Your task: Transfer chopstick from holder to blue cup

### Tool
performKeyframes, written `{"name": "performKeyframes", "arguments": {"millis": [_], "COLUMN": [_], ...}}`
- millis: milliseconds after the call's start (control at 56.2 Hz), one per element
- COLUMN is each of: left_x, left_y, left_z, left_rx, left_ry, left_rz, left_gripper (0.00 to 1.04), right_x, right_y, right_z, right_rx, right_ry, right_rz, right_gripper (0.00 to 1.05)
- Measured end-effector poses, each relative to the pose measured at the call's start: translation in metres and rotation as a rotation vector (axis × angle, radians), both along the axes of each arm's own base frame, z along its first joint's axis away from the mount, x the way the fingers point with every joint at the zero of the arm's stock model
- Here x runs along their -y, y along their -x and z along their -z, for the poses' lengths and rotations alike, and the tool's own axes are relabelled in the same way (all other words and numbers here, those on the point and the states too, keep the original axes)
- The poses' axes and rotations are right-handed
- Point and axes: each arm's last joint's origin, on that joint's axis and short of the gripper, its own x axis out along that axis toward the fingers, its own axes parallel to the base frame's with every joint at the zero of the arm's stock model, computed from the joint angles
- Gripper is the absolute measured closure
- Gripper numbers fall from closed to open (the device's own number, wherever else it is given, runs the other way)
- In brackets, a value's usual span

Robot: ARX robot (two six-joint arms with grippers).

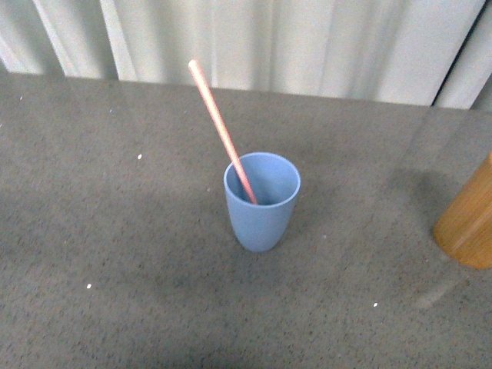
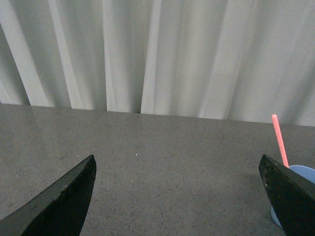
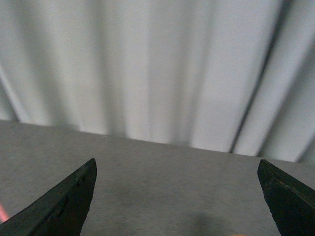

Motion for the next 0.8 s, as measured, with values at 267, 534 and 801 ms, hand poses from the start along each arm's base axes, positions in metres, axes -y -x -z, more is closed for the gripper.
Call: {"name": "performKeyframes", "arguments": {"millis": [267,534,801], "left_x": [0.000,0.000,0.000], "left_y": [0.000,0.000,0.000], "left_z": [0.000,0.000,0.000], "left_rx": [0.000,0.000,0.000], "left_ry": [0.000,0.000,0.000], "left_rz": [0.002,0.002,0.002], "left_gripper": [0.07,0.07,0.07], "right_x": [0.077,0.085,0.079], "right_y": [0.062,0.092,0.098], "right_z": [-0.015,0.017,0.032], "right_rx": [0.036,-0.064,0.074], "right_ry": [-0.014,-0.039,-0.054], "right_rz": [0.176,0.228,0.070], "right_gripper": [0.10,0.11,0.56]}}
